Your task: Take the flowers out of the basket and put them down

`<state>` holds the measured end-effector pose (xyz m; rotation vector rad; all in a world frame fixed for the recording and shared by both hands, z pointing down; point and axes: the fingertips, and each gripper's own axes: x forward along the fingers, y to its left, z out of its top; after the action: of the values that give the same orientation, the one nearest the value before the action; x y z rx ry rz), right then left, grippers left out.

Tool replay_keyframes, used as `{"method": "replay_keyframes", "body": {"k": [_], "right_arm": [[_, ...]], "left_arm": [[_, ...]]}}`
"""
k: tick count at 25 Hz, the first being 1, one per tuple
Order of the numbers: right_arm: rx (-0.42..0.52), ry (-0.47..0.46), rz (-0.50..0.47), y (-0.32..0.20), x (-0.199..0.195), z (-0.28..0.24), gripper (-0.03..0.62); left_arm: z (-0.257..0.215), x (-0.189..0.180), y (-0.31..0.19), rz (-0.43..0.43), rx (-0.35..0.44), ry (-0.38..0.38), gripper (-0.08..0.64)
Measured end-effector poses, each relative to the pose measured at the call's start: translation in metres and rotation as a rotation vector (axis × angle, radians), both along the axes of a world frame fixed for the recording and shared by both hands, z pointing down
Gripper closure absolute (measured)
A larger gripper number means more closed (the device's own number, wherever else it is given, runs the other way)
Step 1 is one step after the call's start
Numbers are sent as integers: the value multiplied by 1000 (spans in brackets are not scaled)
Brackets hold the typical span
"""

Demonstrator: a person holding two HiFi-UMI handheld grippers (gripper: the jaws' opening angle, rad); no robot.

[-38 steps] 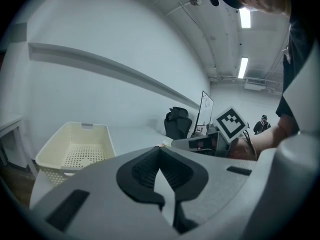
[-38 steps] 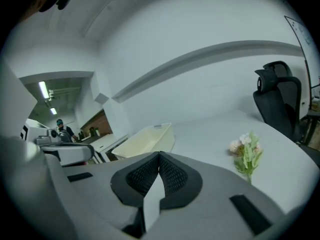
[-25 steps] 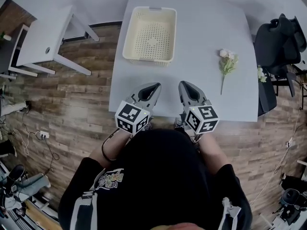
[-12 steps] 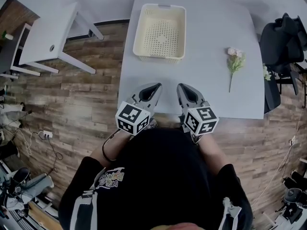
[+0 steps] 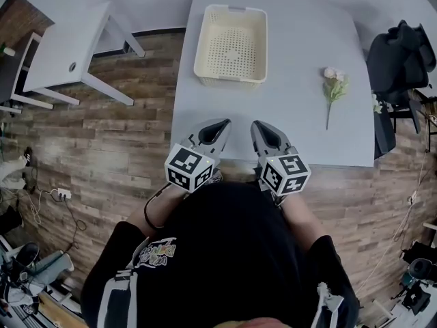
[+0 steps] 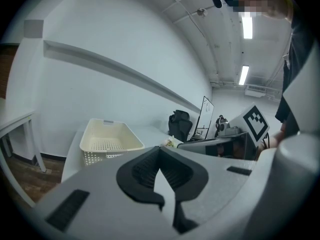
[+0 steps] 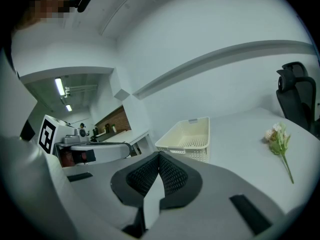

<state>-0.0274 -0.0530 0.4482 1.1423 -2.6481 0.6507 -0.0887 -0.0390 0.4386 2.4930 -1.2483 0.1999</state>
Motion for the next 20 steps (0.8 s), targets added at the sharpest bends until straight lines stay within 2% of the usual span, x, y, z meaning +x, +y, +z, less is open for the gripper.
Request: {"method": "replay_keyframes", "body": {"k": [20], "right_arm": [[-5,19,-14,0,-17,0,571]], "left_arm": [[-1,-14,-2,-2,3,11,554]]}}
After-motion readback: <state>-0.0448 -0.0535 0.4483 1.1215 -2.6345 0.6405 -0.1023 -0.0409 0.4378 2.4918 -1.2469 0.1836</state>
